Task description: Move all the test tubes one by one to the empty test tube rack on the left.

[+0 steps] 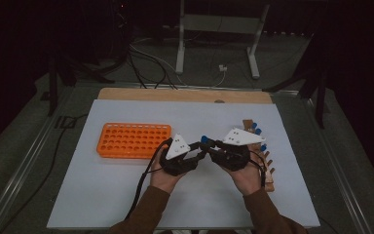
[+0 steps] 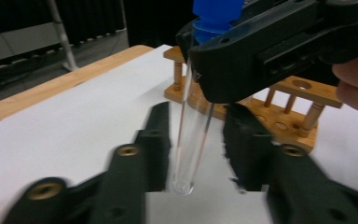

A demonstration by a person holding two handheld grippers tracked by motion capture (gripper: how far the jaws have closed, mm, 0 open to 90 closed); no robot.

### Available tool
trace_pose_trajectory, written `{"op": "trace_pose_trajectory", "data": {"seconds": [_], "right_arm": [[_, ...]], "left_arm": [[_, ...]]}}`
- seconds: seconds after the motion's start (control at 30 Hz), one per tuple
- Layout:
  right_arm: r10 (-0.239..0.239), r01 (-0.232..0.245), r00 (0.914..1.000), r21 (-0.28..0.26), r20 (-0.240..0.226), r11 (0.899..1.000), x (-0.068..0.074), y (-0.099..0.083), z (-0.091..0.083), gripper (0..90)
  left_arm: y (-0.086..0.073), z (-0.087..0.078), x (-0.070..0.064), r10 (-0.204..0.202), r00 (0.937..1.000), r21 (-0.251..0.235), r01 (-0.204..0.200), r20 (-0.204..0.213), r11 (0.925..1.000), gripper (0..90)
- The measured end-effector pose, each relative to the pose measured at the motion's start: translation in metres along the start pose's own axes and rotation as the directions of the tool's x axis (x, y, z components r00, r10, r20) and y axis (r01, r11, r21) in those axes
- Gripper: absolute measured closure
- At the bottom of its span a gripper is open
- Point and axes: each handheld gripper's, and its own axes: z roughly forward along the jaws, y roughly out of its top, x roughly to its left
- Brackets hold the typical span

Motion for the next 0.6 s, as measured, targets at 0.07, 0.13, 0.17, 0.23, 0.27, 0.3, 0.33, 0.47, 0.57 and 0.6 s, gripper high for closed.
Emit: {"op": "trace_pose_trajectory", "data": {"seconds": [0.07, 0.13, 0.17, 0.23, 0.27, 0.3, 0.33, 0.47, 0.57, 0.6], "right_arm": [[0.01, -0.01, 0.9999, -0.001, -0.013, 1.0, -0.001, -0.001, 0.0, 77.0], [0.017, -0.017, 0.9996, 0.001, -0.022, 1.0, -0.002, -0.002, 0.001, 76.2], [0.019, -0.019, 0.9993, 0.0, -0.032, 1.0, -0.003, -0.003, 0.001, 71.5], [0.036, -0.037, 0.9982, -0.014, -0.049, 0.999, -0.005, -0.004, -0.001, 59.8], [0.041, -0.042, 0.9982, -0.021, -0.045, 0.999, -0.006, -0.005, -0.002, 53.3], [0.049, -0.05, 0.9981, -0.024, -0.038, 0.998, -0.007, -0.006, -0.003, 46.9], [0.055, -0.056, 0.998, -0.031, -0.033, 0.998, -0.008, -0.006, -0.005, 41.6], [0.063, -0.062, 0.9979, -0.04, 0.016, 0.997, -0.013, -0.008, -0.013, 23.0], [0.051, -0.049, 0.9976, -0.037, 0.048, 0.998, -0.016, -0.008, -0.019, 14.7], [0.046, -0.044, 0.9973, -0.038, 0.058, 0.998, -0.017, -0.009, -0.021, 12.3]], "left_arm": [[-0.001, -0.001, 0.001, 0.008, 1.0, 0.001, -0.008, 0.002, 1.0, 76.9], [-0.001, -0.001, 0.0, 0.015, 0.9999, 0.006, -0.015, 0.005, 0.9999, 78.1], [-0.001, -0.001, 0.0, 0.017, 0.9999, 0.008, -0.017, 0.005, 0.9998, 78.2], [-0.002, 0.0, 0.002, 0.009, 0.9999, 0.012, -0.009, -0.004, 0.9999, 78.4], [-0.002, 0.0, 0.002, 0.009, 0.9999, 0.012, -0.009, -0.004, 0.9999, 78.5], [-0.003, -0.001, 0.003, 0.005, 0.9999, 0.014, -0.005, -0.009, 0.9999, 78.5], [-0.004, -0.001, 0.006, -0.006, 0.9998, 0.019, 0.006, -0.02, 0.9998, 78.6], [-0.005, -0.006, 0.012, -0.023, 0.9991, 0.013, 0.024, -0.035, 0.9996, 78.7], [-0.005, -0.009, 0.016, -0.032, 0.9983, 0.006, 0.032, -0.049, 0.9995, 78.7], [-0.005, -0.012, 0.018, -0.035, 0.9978, 0.002, 0.036, -0.056, 0.9994, 78.7]]}}
